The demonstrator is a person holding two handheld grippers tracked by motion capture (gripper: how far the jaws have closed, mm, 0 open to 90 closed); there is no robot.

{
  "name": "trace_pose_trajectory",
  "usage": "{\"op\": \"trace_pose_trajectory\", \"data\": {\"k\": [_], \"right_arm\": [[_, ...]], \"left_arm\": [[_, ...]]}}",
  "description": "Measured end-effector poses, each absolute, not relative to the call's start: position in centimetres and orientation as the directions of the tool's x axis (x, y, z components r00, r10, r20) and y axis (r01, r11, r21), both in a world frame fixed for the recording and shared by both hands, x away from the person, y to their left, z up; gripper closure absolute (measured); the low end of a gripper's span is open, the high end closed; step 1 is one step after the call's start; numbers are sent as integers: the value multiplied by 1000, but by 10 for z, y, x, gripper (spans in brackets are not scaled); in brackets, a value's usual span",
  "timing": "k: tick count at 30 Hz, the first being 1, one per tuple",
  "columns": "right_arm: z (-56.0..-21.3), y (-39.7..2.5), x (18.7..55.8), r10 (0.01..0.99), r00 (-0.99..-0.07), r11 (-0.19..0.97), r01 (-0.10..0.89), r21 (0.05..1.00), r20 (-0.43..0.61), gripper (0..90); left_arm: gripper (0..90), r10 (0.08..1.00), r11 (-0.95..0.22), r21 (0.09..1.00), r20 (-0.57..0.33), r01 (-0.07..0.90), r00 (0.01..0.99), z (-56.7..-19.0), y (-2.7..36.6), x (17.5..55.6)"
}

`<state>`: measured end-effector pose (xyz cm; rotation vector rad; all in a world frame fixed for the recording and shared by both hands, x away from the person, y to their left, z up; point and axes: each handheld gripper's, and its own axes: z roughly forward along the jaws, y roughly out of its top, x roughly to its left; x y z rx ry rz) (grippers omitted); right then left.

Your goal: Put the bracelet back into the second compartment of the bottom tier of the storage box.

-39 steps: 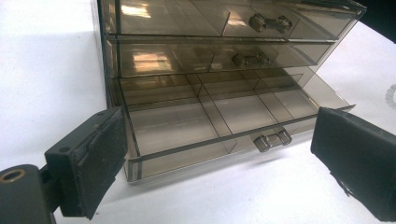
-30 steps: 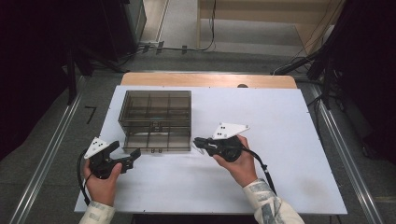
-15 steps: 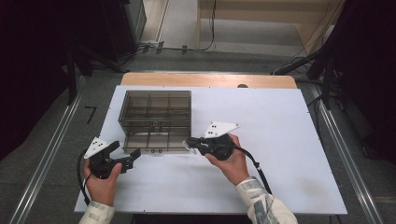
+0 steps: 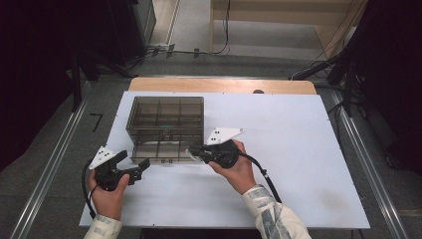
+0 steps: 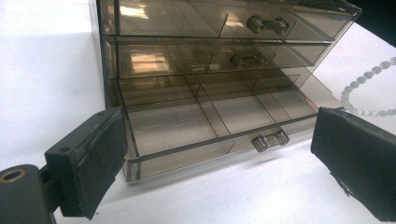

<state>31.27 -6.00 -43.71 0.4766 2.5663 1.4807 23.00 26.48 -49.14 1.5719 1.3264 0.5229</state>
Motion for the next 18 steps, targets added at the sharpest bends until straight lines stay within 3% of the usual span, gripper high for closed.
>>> {"op": "trace_pose_trajectory", "data": {"k": [18], "right_arm": [[-435,-36,321,319,-947,452,186,872,37,835]], "left_arm": [[44,914,73,866,-258,495,315,-491,265,230]]}}
